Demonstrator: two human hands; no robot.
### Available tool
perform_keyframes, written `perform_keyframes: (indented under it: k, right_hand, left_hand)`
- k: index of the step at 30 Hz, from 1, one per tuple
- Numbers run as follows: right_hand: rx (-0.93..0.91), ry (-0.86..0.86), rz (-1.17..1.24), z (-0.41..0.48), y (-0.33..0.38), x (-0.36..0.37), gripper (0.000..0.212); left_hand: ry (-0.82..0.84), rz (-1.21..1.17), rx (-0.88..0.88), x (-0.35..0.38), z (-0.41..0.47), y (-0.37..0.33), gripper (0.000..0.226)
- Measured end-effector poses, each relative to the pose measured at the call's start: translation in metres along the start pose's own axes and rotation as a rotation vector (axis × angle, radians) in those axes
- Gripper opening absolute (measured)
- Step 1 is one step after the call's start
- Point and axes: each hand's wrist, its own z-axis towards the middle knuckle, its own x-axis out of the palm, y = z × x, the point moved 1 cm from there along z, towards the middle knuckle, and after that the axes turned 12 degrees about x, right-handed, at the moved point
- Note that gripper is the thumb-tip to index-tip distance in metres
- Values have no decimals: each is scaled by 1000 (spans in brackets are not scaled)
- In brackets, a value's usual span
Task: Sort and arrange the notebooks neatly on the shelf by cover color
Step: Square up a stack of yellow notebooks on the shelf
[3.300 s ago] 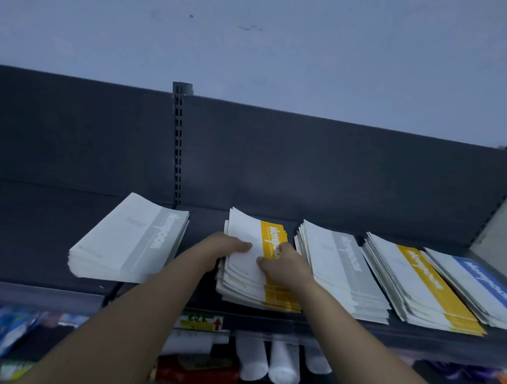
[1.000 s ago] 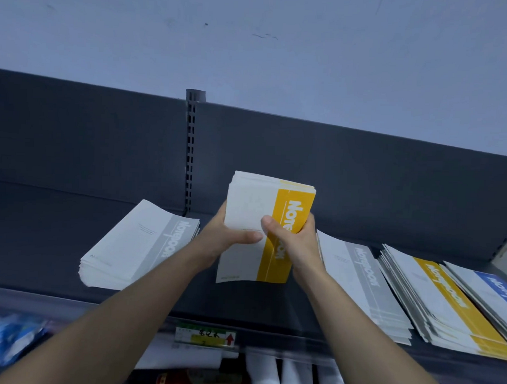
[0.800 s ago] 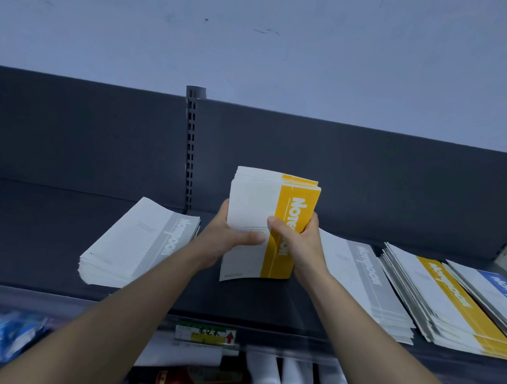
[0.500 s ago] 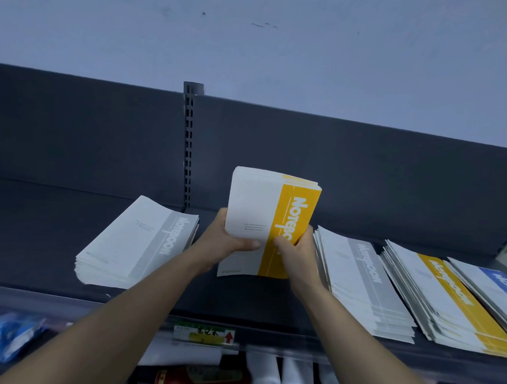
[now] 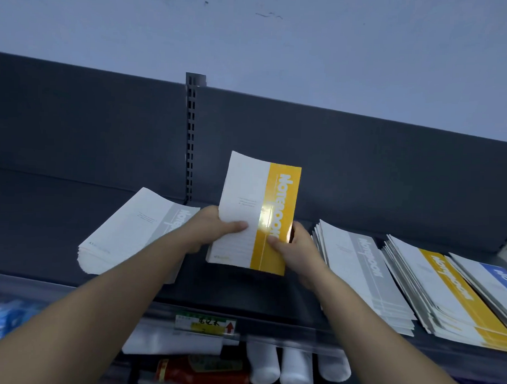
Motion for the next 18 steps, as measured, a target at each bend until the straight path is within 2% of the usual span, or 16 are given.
perform_keyframes:
  k: [2, 3, 7, 9, 12, 15, 18]
  right_hand:
    - [82, 84, 18, 2, 1, 0, 38]
    - [127, 123, 21, 2, 1, 1, 38]
    - [263, 201, -45, 0, -7, 4, 46]
    - [309, 213, -74, -2, -9, 5, 49]
    - [334, 223, -101, -5, -9, 6, 41]
    - [356, 230, -161, -10, -6, 8, 37]
    - [343, 220, -242, -15, -2, 8, 21]
  left_hand:
    - [-21, 36, -112, -7, -1, 2, 65]
    - [-19, 58, -170, -10, -3, 3, 67]
    - [79, 112, -303, -5, -18, 0, 34]
    - [119, 139, -323, -2, -23, -4, 23]
    - [160, 208, -339, 1, -26, -10, 18]
    - [198, 337, -334, 2, -26, -12, 24]
    - [244, 502, -294, 5, -23, -14, 34]
